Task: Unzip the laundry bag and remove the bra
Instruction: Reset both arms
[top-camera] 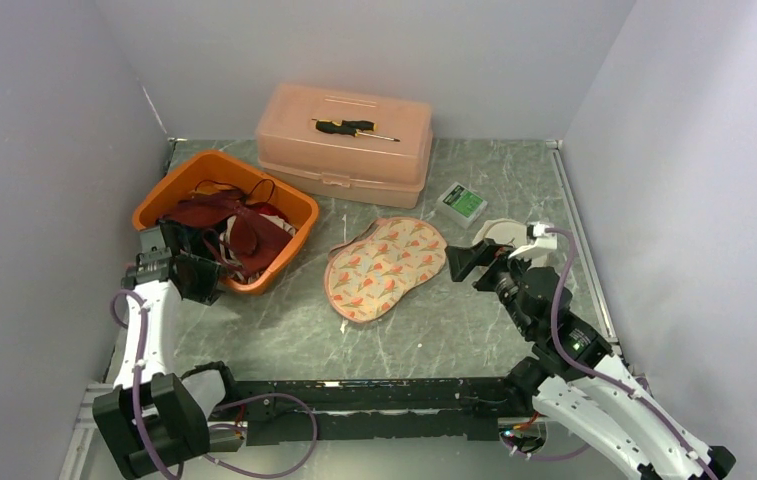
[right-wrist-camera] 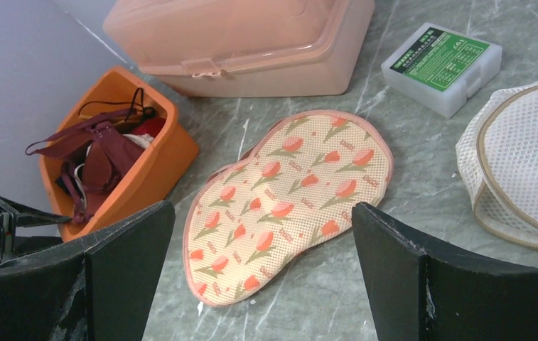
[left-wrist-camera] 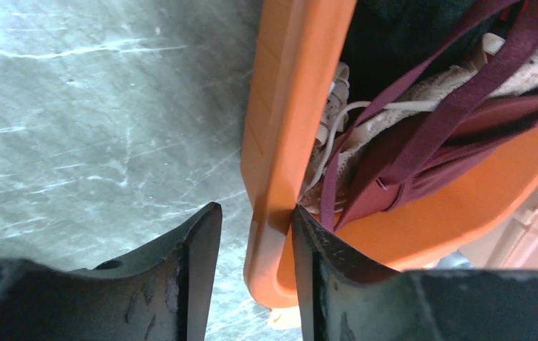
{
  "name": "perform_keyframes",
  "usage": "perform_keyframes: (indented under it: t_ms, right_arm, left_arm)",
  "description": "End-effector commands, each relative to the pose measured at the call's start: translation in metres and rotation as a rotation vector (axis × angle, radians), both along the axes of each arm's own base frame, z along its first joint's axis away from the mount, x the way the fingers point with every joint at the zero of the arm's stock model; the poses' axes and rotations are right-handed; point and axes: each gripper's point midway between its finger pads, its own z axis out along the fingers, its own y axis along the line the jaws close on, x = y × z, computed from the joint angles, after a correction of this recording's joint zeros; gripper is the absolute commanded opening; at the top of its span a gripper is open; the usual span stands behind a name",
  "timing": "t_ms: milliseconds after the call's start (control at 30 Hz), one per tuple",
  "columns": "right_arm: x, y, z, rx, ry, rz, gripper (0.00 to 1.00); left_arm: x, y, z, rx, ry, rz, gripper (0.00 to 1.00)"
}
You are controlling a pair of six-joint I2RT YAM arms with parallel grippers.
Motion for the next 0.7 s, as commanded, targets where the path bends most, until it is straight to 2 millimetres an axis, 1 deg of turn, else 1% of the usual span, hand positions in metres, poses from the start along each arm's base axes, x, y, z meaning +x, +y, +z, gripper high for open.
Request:
perform_keyframes:
  t_ms: [0, 100, 133, 200, 267, 367, 433, 500, 600, 667]
  right_arm:
    - [0.002, 0.002, 0.005, -0.003, -0.017, 0.008, 1.0]
    - [0.003, 0.004, 0.003, 0.006, -0.016, 0.008, 1.0]
    - [0.004, 0.005, 0.002, 0.01, -0.012, 0.01, 1.0]
    - [0.005, 0.009, 0.002, 0.014, -0.01, 0.018, 1.0]
    - [0.007, 0.011, 0.0, 0.013, 0.001, 0.021, 1.0]
    - [0.009, 0.014, -0.001, 0.011, 0.011, 0.026, 1.0]
    - [0.009, 0.015, -0.001, 0.013, 0.014, 0.029, 1.0]
    - [0.009, 0.016, -0.001, 0.014, 0.014, 0.029, 1.0]
    - [0.009, 0.013, 0.0, 0.008, 0.014, 0.019, 1.0]
    - [0.009, 0.011, -0.001, 0.001, 0.019, 0.013, 1.0]
  left_arm:
    - [0.017, -0.005, 0.01, -0.051, -0.118, 0.047, 0.42]
    - [0.018, -0.012, 0.008, -0.084, -0.138, 0.052, 0.31]
    - [0.018, -0.014, 0.007, -0.091, -0.139, 0.054, 0.29]
    - [0.018, -0.021, 0.005, -0.108, -0.149, 0.06, 0.22]
    - [0.019, -0.027, 0.005, -0.118, -0.171, 0.071, 0.2]
    - [0.025, -0.043, 0.006, -0.117, -0.19, 0.052, 0.19]
    - [0.03, -0.053, 0.006, -0.113, -0.188, 0.031, 0.22]
    - [0.033, -0.064, 0.007, -0.108, -0.174, 0.005, 0.28]
    - [0.03, -0.066, 0.016, -0.075, -0.16, -0.018, 0.48]
    - [0.02, -0.061, 0.025, -0.033, -0.171, -0.037, 0.65]
